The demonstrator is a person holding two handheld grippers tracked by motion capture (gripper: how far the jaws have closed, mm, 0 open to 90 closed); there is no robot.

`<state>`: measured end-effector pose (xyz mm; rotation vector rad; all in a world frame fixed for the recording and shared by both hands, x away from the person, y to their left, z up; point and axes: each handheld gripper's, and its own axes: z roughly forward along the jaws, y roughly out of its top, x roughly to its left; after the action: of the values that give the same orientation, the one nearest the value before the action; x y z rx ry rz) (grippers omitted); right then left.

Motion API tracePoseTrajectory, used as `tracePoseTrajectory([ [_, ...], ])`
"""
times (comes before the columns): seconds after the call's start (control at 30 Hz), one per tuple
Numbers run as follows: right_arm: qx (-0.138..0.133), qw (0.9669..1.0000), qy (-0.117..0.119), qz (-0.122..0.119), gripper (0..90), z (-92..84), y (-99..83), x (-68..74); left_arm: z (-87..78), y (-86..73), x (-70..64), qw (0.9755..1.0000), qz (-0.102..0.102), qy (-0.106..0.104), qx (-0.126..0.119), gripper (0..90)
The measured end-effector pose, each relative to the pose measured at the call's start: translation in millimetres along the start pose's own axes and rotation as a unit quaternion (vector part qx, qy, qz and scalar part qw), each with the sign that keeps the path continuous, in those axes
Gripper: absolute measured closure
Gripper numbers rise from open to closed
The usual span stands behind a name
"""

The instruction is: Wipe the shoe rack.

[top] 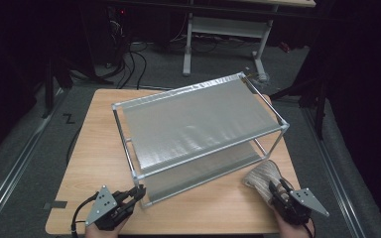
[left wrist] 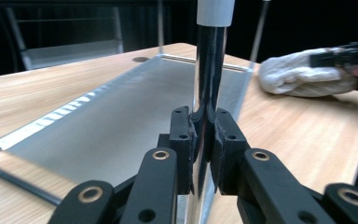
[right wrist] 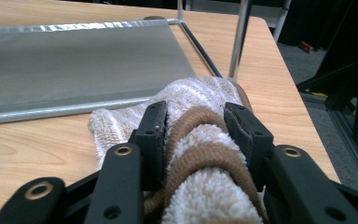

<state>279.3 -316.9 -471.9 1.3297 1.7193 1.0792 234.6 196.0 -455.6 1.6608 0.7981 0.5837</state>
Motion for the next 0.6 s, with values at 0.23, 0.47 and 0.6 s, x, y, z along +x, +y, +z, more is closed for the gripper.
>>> tracePoseTrajectory([
  [0.23,-0.012,0.9999,0.003,0.005,43.5,-6.1,4.7,4.3,-10.7,-1.1,25.2,0.9991,-0.022,0.036,0.001,79.5],
  [0.47,-0.032,0.9994,0.011,-0.002,47.4,-1.9,25.6,4.3,-10.8,0.0,27.5,0.9990,-0.022,0.040,0.004,79.5],
  [0.6,-0.040,0.9992,0.006,-0.005,49.2,8.4,38.3,0.5,-10.8,0.1,27.8,0.9989,-0.022,0.041,0.004,79.5],
])
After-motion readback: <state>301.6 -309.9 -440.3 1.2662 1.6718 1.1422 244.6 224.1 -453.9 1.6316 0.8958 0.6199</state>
